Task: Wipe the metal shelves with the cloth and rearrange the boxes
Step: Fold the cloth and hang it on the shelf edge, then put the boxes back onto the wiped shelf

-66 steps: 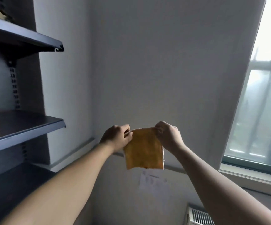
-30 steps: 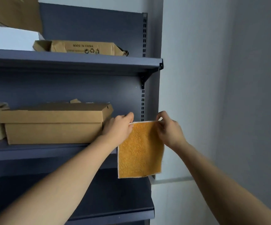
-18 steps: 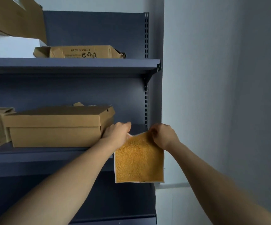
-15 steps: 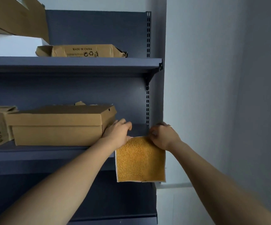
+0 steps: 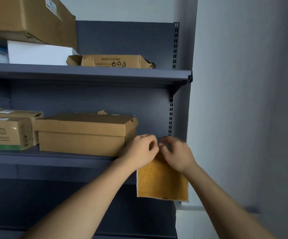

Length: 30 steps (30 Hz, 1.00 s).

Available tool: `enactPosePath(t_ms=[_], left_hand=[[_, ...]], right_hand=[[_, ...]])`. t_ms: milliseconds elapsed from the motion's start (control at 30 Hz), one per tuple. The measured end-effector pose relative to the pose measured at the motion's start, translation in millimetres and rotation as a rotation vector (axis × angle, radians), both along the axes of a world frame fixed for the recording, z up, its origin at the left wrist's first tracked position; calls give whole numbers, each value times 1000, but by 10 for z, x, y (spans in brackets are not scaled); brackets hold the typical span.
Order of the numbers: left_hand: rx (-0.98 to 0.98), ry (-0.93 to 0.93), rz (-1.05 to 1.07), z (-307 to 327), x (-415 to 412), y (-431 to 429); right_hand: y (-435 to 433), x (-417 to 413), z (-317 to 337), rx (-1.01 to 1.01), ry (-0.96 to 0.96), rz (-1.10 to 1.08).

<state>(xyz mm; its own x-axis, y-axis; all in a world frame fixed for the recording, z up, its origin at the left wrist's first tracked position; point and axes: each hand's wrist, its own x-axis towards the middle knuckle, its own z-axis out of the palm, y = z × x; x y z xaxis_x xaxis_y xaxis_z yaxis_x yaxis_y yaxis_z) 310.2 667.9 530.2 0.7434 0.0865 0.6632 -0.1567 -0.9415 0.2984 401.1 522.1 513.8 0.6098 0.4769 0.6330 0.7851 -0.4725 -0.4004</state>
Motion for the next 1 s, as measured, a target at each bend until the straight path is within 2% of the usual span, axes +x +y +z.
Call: enactPosePath(t_ms=[100,167,333,467,567,667,800,1000], left_hand=[[-165,-235,-65,178,-254,83],[-171,-364,-49,294,-460,256],[-212,-645,143,449,-870,1170],[-294,-586,292,369,-1099,2018],[-320,-532,357,235,-1235,2468],[-441,-449,377,135,-1327,2763],[-764,-303,264,84,-1341,3001],[-901,-267,91,26,-1290,3180]], right_hand=[[224,-265,203,301,61,108],[433,-485,359,416,120,175],[1000,-807,566,440,161,209],[1461,-860,591,427,238,158],[1711,-876,533,471,270,106],[1852,-913,468,546,269,24],[1914,-953,403,640,327,-27],[1956,-1015,281,653,427,-107]])
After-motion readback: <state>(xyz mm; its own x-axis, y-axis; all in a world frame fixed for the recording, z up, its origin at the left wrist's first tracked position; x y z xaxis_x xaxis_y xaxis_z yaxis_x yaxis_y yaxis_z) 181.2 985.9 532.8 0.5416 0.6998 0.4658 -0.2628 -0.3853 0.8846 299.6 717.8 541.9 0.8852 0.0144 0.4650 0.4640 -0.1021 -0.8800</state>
